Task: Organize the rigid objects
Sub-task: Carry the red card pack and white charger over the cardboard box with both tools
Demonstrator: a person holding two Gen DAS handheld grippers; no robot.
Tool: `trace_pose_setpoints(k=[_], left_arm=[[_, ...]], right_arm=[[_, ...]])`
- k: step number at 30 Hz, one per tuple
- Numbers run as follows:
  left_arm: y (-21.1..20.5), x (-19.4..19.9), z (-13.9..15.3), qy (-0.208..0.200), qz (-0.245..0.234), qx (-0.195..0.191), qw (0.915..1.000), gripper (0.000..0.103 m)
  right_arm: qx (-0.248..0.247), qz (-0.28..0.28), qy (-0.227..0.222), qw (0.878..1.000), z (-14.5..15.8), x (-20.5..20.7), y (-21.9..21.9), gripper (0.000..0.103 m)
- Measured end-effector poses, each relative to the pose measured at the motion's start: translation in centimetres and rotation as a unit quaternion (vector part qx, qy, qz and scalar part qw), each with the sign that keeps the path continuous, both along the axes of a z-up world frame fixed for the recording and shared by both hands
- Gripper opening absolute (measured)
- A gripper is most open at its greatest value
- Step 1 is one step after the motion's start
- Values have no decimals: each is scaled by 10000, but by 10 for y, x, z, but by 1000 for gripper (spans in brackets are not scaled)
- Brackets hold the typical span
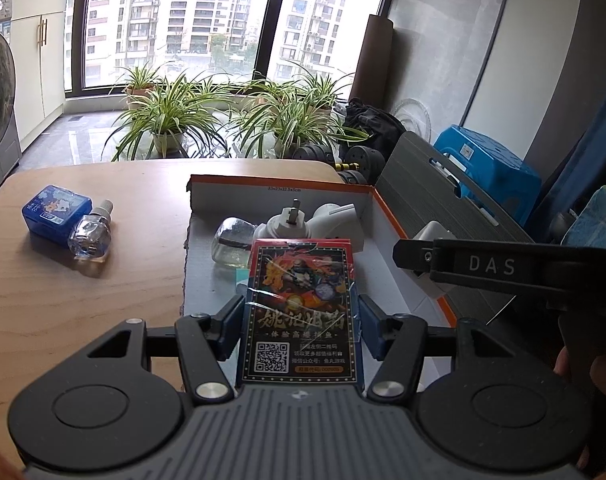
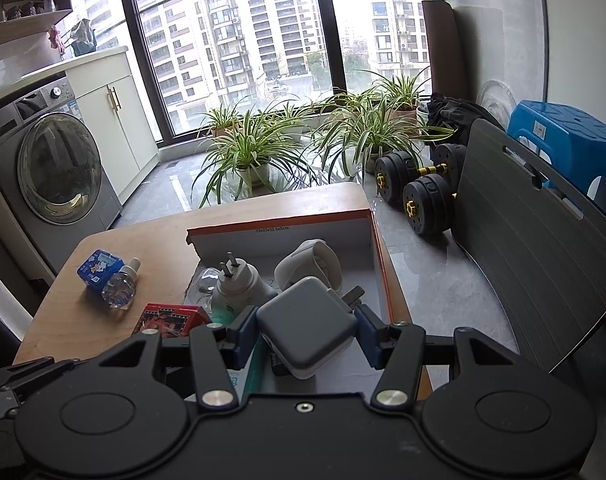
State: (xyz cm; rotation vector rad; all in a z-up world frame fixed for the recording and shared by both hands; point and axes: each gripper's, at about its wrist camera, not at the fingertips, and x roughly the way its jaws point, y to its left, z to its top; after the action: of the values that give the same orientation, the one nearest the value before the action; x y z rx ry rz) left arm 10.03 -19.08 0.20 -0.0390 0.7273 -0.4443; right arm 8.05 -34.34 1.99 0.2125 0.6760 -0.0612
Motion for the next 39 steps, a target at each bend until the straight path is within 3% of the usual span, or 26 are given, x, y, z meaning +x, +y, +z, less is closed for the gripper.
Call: trace_pose_setpoints(k=[39], left_arm=[[-8,1,-7,66,-84,16,9999,60]], right_arm=[[-71,-57,204,9997,-4,7,2,63]])
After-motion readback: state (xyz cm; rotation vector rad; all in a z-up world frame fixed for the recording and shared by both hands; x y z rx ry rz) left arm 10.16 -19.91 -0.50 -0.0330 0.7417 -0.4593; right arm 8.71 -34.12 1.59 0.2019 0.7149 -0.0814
